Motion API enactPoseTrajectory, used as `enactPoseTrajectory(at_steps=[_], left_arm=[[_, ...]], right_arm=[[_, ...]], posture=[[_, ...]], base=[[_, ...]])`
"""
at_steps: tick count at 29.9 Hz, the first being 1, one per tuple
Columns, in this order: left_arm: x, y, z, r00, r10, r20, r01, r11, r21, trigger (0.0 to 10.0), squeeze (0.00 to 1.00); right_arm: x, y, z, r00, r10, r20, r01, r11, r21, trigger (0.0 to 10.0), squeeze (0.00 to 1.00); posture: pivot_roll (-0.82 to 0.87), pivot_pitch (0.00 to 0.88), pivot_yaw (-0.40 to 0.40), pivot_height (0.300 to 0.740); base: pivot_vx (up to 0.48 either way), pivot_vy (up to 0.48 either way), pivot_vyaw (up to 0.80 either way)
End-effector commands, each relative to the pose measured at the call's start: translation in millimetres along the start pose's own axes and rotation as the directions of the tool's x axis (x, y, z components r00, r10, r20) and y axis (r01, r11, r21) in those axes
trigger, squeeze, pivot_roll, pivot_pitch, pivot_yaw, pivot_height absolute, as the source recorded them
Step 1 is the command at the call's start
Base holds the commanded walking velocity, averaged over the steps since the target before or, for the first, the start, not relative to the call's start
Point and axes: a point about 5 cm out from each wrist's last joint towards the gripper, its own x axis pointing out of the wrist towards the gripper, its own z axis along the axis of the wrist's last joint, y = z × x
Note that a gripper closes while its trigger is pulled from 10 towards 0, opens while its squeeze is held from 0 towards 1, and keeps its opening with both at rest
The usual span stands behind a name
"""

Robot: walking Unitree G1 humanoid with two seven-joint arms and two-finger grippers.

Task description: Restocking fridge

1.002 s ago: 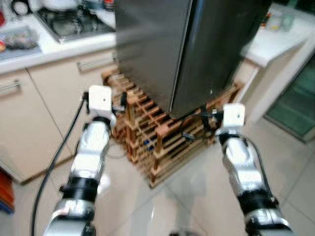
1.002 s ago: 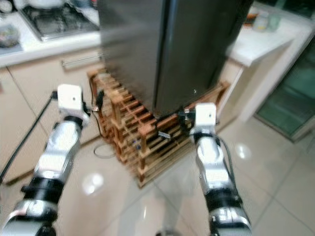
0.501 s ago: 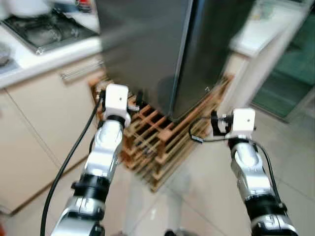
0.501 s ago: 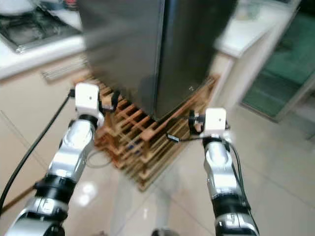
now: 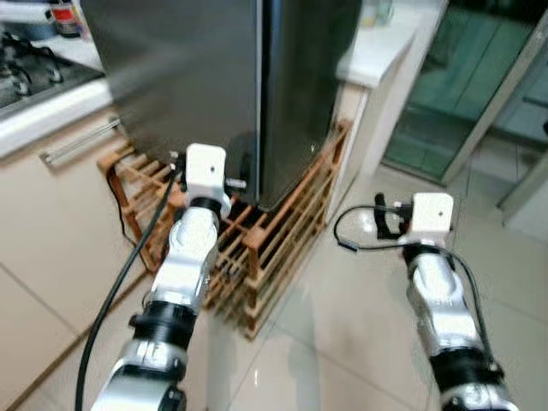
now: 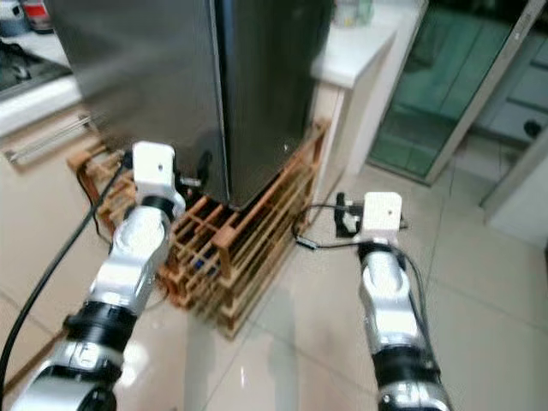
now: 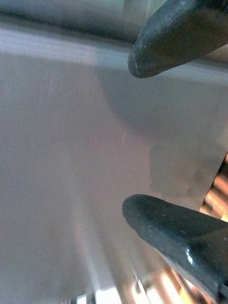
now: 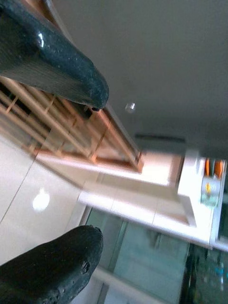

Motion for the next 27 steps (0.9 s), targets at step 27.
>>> enactPoseTrajectory(at_steps=[27], left_arm=[[23.2,-27.4,35,0.993,-0.099,0.057,0.101,0.995,-0.023,10.0,0.00]], right_arm=[[0.4,-7.6,1,1.000,0.011,-0.003,-0.011,0.999,-0.039,10.0,0.00]], posture=[[-0.06,0.000,-0.020,0.740]], base=[[0.000,0.000,-0.03]])
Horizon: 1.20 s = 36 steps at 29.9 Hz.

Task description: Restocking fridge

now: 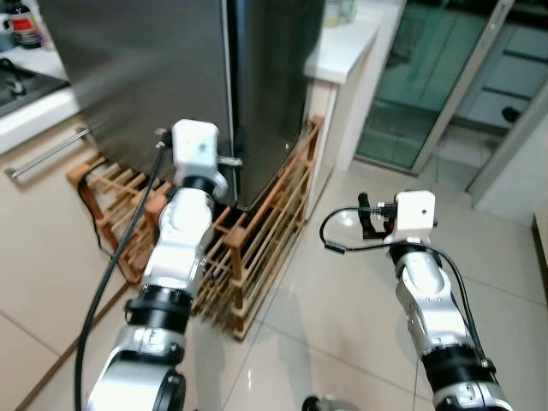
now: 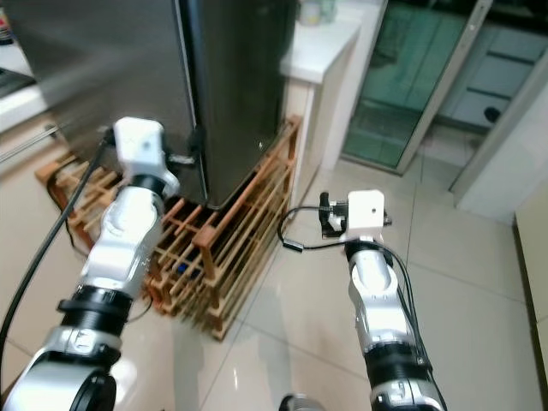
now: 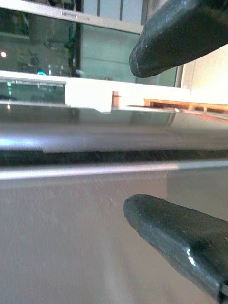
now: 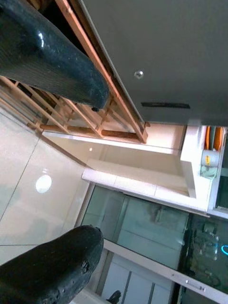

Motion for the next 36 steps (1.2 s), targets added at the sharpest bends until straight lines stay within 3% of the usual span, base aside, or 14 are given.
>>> enactPoseTrajectory(at_steps=[1,3,8,21,26,36], left_arm=[[7.8,4.1,4,1.000,0.027,-0.011,-0.026,0.999,0.022,10.0,0.00],[13.8,8.1,10,0.999,0.051,0.004,-0.051,0.997,0.049,10.0,0.00],[21.0,12.7,18,0.997,0.074,0.017,-0.075,0.997,0.031,10.0,0.00],[39.4,-10.7,19,0.998,-0.054,-0.031,0.051,0.995,-0.085,10.0,0.00],[46.1,-16.3,32,0.995,-0.095,0.011,0.096,0.990,-0.103,10.0,0.00],[50.0,-25.4,25,0.990,-0.144,-0.017,0.140,0.982,-0.123,10.0,0.00]], right_arm=[[1.3,1.8,1,1.000,0.010,0.002,-0.010,1.000,-0.004,10.0,0.00],[0.7,0.7,0,1.000,0.007,0.000,-0.007,1.000,-0.004,10.0,0.00],[-1.7,-1.2,-3,1.000,-0.001,-0.010,0.001,1.000,-0.004,10.0,0.00],[-2.2,1.9,-3,1.000,0.013,-0.013,-0.013,1.000,-0.003,10.0,0.00],[-2.7,1.6,-3,1.000,0.011,-0.015,-0.011,1.000,-0.002,10.0,0.00],[-4.0,1.9,-4,1.000,0.017,-0.019,-0.018,1.000,-0.007,10.0,0.00]], posture=[[-0.06,0.000,-0.019,0.740],[-0.07,0.000,-0.017,0.740],[-0.07,0.000,-0.015,0.740],[-0.08,0.000,-0.014,0.740],[-0.09,0.000,-0.007,0.740],[-0.10,0.000,-0.002,0.740]], base=[[0.000,0.000,0.00],[0.000,0.000,0.00],[0.000,0.000,0.00],[0.000,0.000,0.00],[0.000,0.000,0.00],[0.000,0.000,0.00]])
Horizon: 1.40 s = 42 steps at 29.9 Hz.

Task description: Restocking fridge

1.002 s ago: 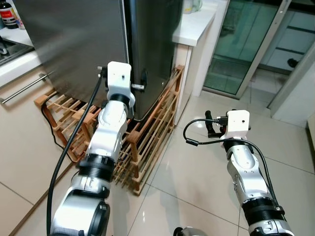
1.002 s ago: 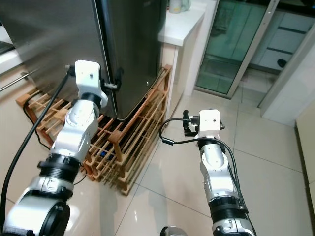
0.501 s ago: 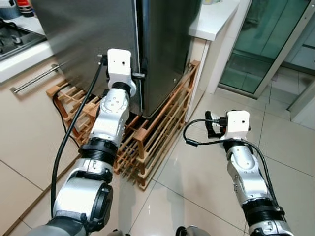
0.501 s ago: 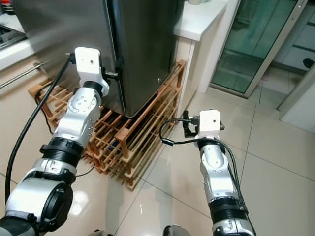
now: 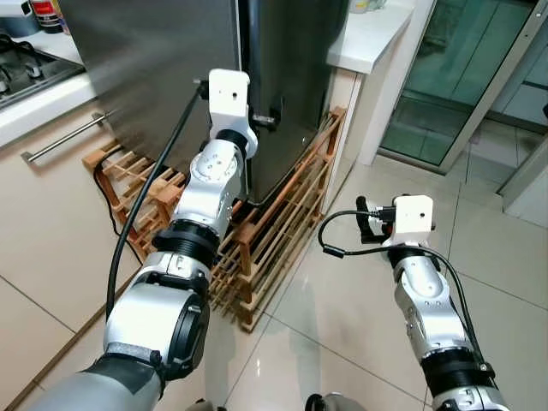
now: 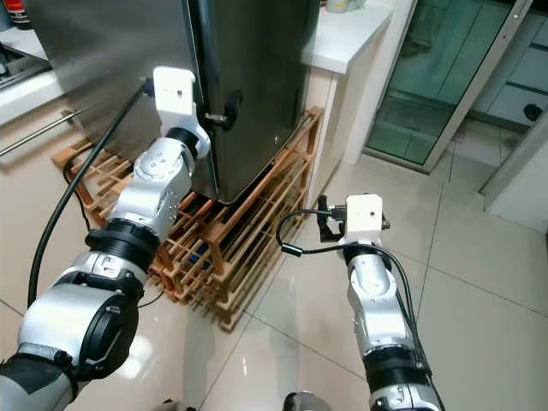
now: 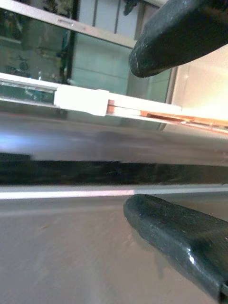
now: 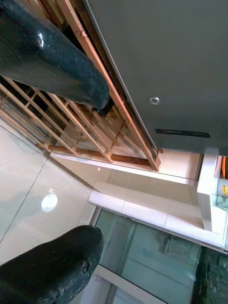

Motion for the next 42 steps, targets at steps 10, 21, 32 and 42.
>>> enactPoseTrajectory(at_steps=[10,21,32,42], left_arm=[[6.5,-13.5,0,0.995,-0.104,0.004,0.104,0.987,-0.122,10.0,0.00],[4.9,-32.6,-20,0.978,-0.182,-0.104,0.166,0.975,-0.145,10.0,0.00],[-7.3,-160.0,22,0.719,-0.660,0.218,0.691,0.644,-0.328,10.0,0.00],[-14.0,-117.2,21,0.749,-0.604,0.272,0.658,0.725,-0.204,10.0,0.00]], right_arm=[[0.8,-1.7,3,1.000,0.007,0.001,-0.007,1.000,-0.018,10.0,0.00],[0.2,1.6,1,1.000,0.018,-0.005,-0.018,1.000,-0.015,10.0,0.00],[-35.3,-14.6,-25,0.994,0.029,-0.110,-0.033,0.999,-0.032,10.0,0.00],[-24.9,-13.1,-4,1.000,-0.011,-0.026,0.010,1.000,-0.014,10.0,0.00]], posture=[[-0.11,0.000,0.000,0.740],[-0.10,0.000,-0.001,0.740],[-0.10,0.000,-0.022,0.740],[-0.11,0.000,-0.001,0.740]], base=[[0.000,0.000,0.00],[0.000,0.000,0.00],[0.000,0.000,0.00],[0.000,0.000,0.00]])
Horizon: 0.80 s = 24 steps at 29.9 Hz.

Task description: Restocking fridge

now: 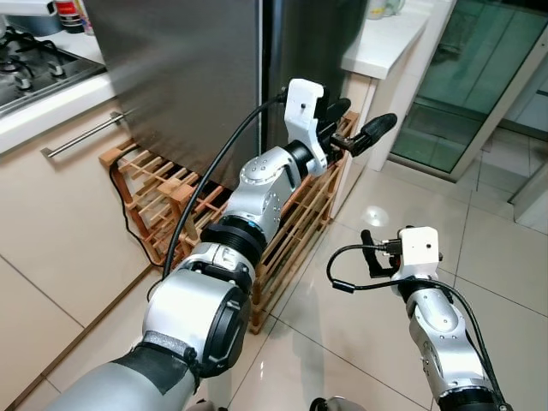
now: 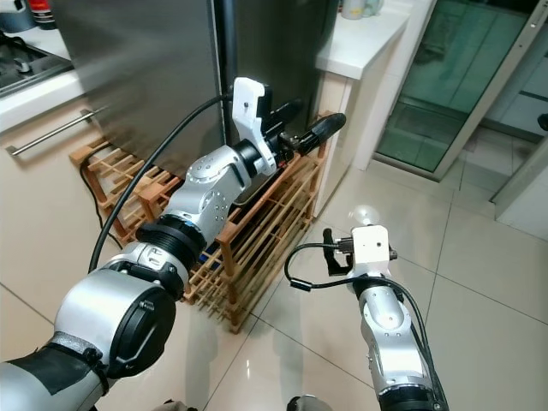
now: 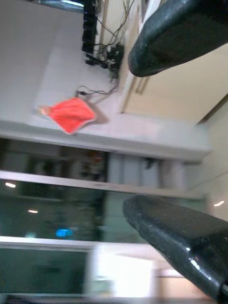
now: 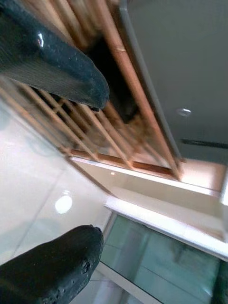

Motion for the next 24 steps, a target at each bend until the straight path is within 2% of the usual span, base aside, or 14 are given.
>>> enactPoseTrajectory(at_steps=[1,3,4,7,9,10,11,12,14,15,16,17,22,24], left_arm=[[-13.6,-8.9,-20,0.999,0.042,0.003,-0.042,0.999,-0.031,10.0,0.00],[-43.5,15.9,-19,0.990,0.142,-0.014,-0.141,0.990,0.029,10.0,0.00],[-43.5,15.9,-19,0.990,0.142,-0.014,-0.141,0.990,0.029,10.0,0.00],[-90.4,45.5,-11,0.961,0.275,-0.038,-0.271,0.958,0.096,10.0,0.00],[-100.2,50.2,-8,0.952,0.305,-0.037,-0.300,0.947,0.112,10.0,0.00],[-130.7,61.6,-7,0.904,0.426,-0.051,-0.412,0.896,0.167,10.0,0.00],[-130.7,61.6,-7,0.904,0.426,-0.051,-0.412,0.896,0.167,10.0,0.00],[-151.9,64.0,-13,0.861,0.504,-0.074,-0.477,0.848,0.229,10.0,0.00],[-158.7,63.0,-17,0.846,0.526,-0.085,-0.490,0.832,0.260,10.0,0.00],[-170.1,62.0,-24,0.810,0.577,-0.104,-0.530,0.796,0.294,10.0,0.00],[-197.9,56.0,-34,0.720,0.684,-0.116,-0.626,0.712,0.318,10.0,0.00],[-210.0,50.5,-37,0.686,0.718,-0.118,-0.659,0.683,0.316,10.0,0.00],[-252.3,24.1,-21,0.626,0.771,-0.114,-0.703,0.622,0.344,10.0,0.00],[-259.0,16.9,-17,0.629,0.767,-0.130,-0.697,0.629,0.344,10.0,0.00]], right_arm=[[4.5,-7.2,19,0.997,-0.040,0.070,0.039,0.999,0.014,10.0,0.00],[3.3,-10.0,26,0.994,-0.053,0.096,0.052,0.998,0.019,10.0,0.00],[3.3,-10.0,26,0.994,-0.053,0.096,0.052,0.998,0.019,10.0,0.00],[1.7,-13.5,31,0.990,-0.069,0.127,0.067,0.998,0.021,10.0,0.00],[1.9,-14.6,32,0.988,-0.076,0.131,0.073,0.997,0.026,10.0,0.00],[5.8,-12.4,35,0.987,-0.082,0.140,0.078,0.996,0.030,10.0,0.00],[5.8,-12.4,35,0.987,-0.082,0.140,0.078,0.996,0.030,10.0,0.00],[9.0,-9.4,38,0.986,-0.080,0.149,0.076,0.997,0.032,10.0,0.00],[9.9,-8.6,39,0.985,-0.079,0.152,0.075,0.997,0.033,10.0,0.00],[10.5,-8.2,41,0.984,-0.082,0.159,0.077,0.996,0.035,10.0,0.00],[3.7,-13.6,45,0.966,-0.171,0.192,0.164,0.985,0.055,10.0,0.00],[-3.0,-16.4,45,0.957,-0.210,0.200,0.203,0.978,0.055,10.0,0.00],[-38.3,-26.5,56,0.944,-0.203,0.260,0.213,0.977,-0.009,10.0,0.00],[-46.5,-27.8,57,0.951,-0.168,0.260,0.180,0.983,-0.026,10.0,0.00]], posture=[[-0.11,0.000,-0.001,0.740],[-0.10,0.000,0.014,0.740],[-0.10,0.000,0.014,0.740],[-0.08,0.000,0.022,0.740],[-0.08,0.000,0.024,0.740],[-0.07,0.000,0.031,0.740],[-0.07,0.000,0.031,0.740],[-0.06,0.000,0.025,0.740],[-0.06,0.000,0.023,0.740],[-0.05,0.000,0.009,0.740],[-0.04,0.000,-0.010,0.740],[-0.03,0.000,-0.028,0.740],[-0.01,0.000,-0.049,0.740],[-0.01,0.000,-0.051,0.740]], base=[[0.000,0.000,0.00],[0.000,0.000,0.00],[0.000,0.000,0.00],[0.000,0.000,0.00],[0.000,0.000,0.00],[0.000,0.000,0.00],[0.000,0.000,0.00],[0.000,0.000,0.00],[0.000,0.000,0.00],[0.000,0.000,0.00],[0.000,0.000,0.00],[0.000,0.000,0.00],[0.000,0.000,0.00],[0.000,0.000,0.00]])
